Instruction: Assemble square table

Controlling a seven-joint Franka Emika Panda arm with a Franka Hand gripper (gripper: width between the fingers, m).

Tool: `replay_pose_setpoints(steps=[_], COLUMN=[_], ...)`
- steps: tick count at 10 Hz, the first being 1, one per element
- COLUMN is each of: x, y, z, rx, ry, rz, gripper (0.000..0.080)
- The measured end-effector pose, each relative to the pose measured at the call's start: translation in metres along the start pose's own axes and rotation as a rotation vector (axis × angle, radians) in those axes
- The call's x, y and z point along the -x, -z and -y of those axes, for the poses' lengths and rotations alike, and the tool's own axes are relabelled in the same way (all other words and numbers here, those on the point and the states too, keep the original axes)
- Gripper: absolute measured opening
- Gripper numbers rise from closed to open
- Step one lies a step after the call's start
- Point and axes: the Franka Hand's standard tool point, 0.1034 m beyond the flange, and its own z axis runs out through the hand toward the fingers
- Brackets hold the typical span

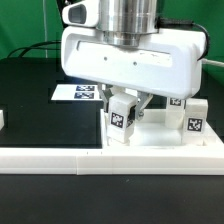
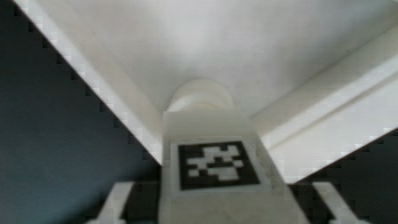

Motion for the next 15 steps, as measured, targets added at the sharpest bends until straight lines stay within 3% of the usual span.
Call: replay_pose_setpoints(steps=[4, 5, 6, 8, 11, 12, 13, 14, 15], x=[-0.005, -0.004, -0.002, -0.001, -0.001, 0.001, 0.006, 0.009, 0.007], y=[-0.002, -0.003, -0.003, -0.003, -0.004, -0.004, -0.003, -0.004, -0.005], z=[-0.008, -0.011, -0.011, -0.011, -0.012, -0.009, -0.002, 0.0, -0.003], rx=[-0.048, -0.085, -0.103, -0.123, -0.122, -0.123, -0.124, -0.124, -0.121], ry=[-0.464, -0.657, -0.782, -0.929, -0.905, -0.871, -0.686, -0.59, -0.562], rz=[-0.035, -0.008, 0.01, 0.038, 0.035, 0.034, 0.025, 0.022, 0.018], gripper=[0.029, 0.029, 0.029, 0.029, 0.03, 0.0475, 0.0475, 0.061, 0.0637])
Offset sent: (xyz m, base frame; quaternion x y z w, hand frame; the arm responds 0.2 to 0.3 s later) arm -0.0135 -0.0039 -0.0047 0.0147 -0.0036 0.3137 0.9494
